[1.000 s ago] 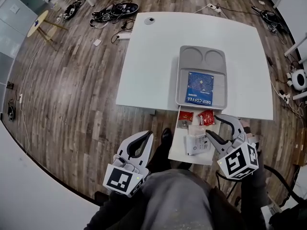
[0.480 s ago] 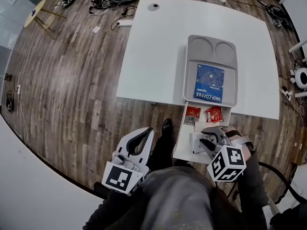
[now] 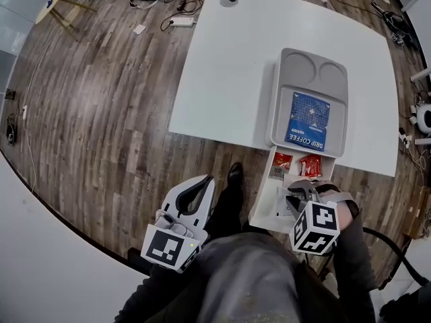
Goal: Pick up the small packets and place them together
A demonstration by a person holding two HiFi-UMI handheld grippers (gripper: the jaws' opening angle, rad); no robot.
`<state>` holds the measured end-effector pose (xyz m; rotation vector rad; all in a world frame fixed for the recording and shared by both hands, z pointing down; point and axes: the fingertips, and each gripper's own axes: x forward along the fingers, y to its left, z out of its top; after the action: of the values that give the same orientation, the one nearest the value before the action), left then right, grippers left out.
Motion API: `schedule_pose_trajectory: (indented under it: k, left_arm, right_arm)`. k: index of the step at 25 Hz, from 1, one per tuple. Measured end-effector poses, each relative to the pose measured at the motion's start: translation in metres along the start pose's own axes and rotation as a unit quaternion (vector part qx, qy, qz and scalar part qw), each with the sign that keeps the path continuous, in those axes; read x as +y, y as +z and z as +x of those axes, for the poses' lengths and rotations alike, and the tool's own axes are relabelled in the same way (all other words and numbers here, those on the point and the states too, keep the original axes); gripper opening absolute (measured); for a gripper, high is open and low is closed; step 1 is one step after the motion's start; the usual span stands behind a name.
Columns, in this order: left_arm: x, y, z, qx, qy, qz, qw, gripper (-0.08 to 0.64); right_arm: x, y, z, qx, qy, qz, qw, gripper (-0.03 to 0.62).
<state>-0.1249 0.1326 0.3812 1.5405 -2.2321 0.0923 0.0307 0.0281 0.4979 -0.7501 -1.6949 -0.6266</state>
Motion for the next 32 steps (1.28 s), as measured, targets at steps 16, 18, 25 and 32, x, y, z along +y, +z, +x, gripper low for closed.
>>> schedule_pose_trajectory:
  k: [16, 18, 25, 32]
  left_arm:
    - [-0.034, 0.021, -0.015, -0.032, -0.018, 0.037, 0.9986, -0.003]
    - [-0.046, 0.024, -0.018, -0.037, -0.025, 0.044, 0.998, -0.003]
    - [-0.071, 0.032, -0.015, -0.047, -0.056, 0.061, 0.9954, -0.003]
    - [-0.061, 0.033, -0.006, -0.044, -0.063, 0.055, 0.9955, -0.003]
  right_arm:
    - [-0.016, 0.035, -0.081, -0.141, -0.138, 0.058, 0.979, 0.02]
    - [-0.013, 0.033, -0.092, -0.154, -0.152, 0.068, 0.974, 0.02]
    - [-0.013, 0.014, -0.113, -0.16, -0.194, 0.102, 0.962, 0.02]
    - [-0.043, 0.006, -0.128, -0.164, -0.225, 0.133, 0.951, 0.02]
